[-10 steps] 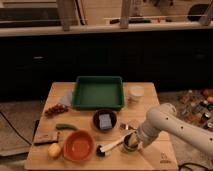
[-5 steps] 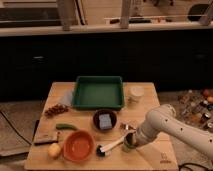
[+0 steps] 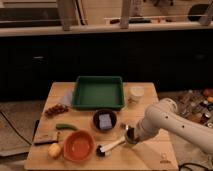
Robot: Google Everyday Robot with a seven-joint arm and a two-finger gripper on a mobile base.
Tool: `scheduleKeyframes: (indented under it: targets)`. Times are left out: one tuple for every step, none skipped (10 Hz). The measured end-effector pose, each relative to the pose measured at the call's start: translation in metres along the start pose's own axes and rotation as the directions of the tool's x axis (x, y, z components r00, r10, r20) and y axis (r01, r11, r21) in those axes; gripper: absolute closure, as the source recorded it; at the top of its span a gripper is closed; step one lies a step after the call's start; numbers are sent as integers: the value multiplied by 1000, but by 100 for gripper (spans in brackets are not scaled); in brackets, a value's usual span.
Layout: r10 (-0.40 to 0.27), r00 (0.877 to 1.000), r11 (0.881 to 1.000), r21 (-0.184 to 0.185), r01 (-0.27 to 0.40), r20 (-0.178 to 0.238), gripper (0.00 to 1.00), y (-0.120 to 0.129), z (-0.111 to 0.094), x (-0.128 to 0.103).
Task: Stack cups into tray
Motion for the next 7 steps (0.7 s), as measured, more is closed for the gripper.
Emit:
scheduleKeyframes:
  targets:
    - [2,1000,1000,-12,-2,-9,100,1,-7,4]
    - [3,1000,999,-36,-4,-21,100,5,-17,12]
    - [2,999,999,-51,-4,-35,100,6,-25,19]
    - [-1,999,998,-64,-2,-45,100,6,-35,25]
    - [-1,998,996,-85,-4,-60,100,7,-50,33]
    - [1,997,995,-95,-7,-71,100,8,-57,38]
    - [-1,996,994,-110,-9,-86,100,8,-65,44]
